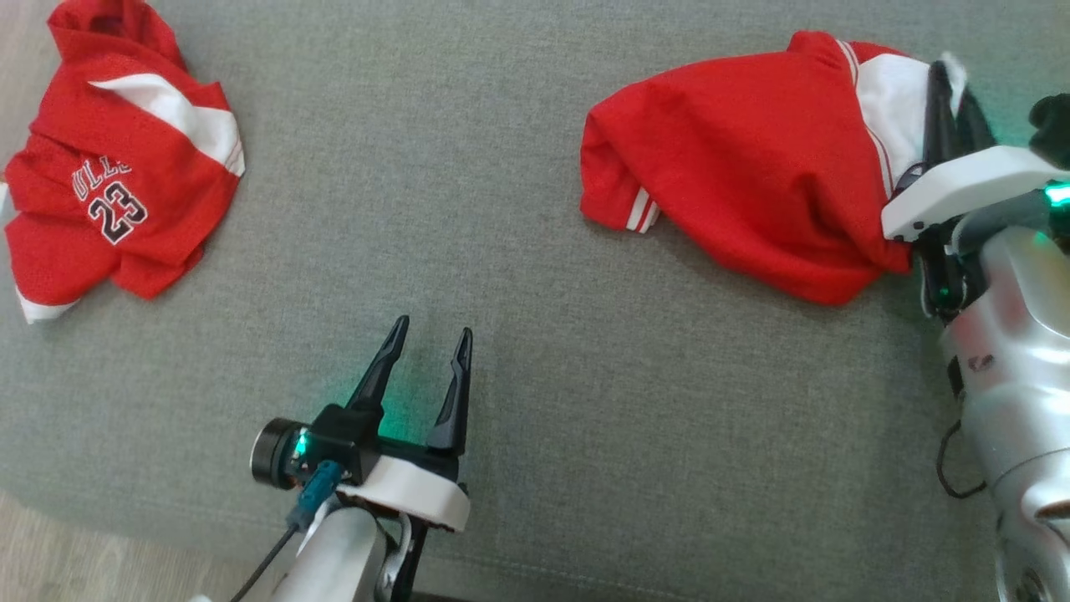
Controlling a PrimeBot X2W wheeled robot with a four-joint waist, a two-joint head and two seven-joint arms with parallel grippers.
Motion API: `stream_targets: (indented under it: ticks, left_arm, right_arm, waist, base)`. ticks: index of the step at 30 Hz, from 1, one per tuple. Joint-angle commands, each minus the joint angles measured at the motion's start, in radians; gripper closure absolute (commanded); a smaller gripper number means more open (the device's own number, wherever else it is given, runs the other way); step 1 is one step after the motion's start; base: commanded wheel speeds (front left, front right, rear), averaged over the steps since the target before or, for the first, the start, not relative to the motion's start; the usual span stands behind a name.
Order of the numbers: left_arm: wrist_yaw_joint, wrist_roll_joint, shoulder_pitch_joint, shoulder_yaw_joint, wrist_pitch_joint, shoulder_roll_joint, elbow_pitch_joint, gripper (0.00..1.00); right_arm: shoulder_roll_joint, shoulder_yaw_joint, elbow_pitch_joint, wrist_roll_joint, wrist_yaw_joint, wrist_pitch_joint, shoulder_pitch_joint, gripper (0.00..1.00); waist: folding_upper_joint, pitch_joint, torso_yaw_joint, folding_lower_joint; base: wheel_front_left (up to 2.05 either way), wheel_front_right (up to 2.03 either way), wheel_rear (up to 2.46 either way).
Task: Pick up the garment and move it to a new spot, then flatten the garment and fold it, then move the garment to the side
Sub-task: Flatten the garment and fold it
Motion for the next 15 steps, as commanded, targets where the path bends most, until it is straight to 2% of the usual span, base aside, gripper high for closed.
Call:
stream_targets:
  ticks: [1, 7, 15]
  left_arm:
    - [0.004, -0.011, -0.012, 0.020, -0.005, 0.005, -0.017, 0.00]
    - [0.004, -0.016, 0.003, 0.031, -0.005, 0.005, 0.005, 0.00]
    - [-0.001, -0.017, 0.080, 0.087, -0.005, 0.005, 0.026, 0.00]
  right_arm:
    - [0.011, 0.031, -0.031, 0.012, -0.001, -0.004, 0.013, 1.00]
    - [0.004, 0.039, -0.114, 0.034, -0.001, -0.004, 0.025, 1.00]
    - [-0.026, -0.064, -0.405, 0.034, -0.001, -0.004, 0.017, 1.00]
  waist:
    - [0.0000, -0.010, -0.002, 0.0000]
    - [0.0000, -0.065, -0.013, 0.0000]
    - [0.0000, -0.219, -0.069, 0.0000]
  base:
    - [0.00, 0.00, 0.00]
    - [0.00, 0.00, 0.00]
    - [0.00, 0.00, 0.00]
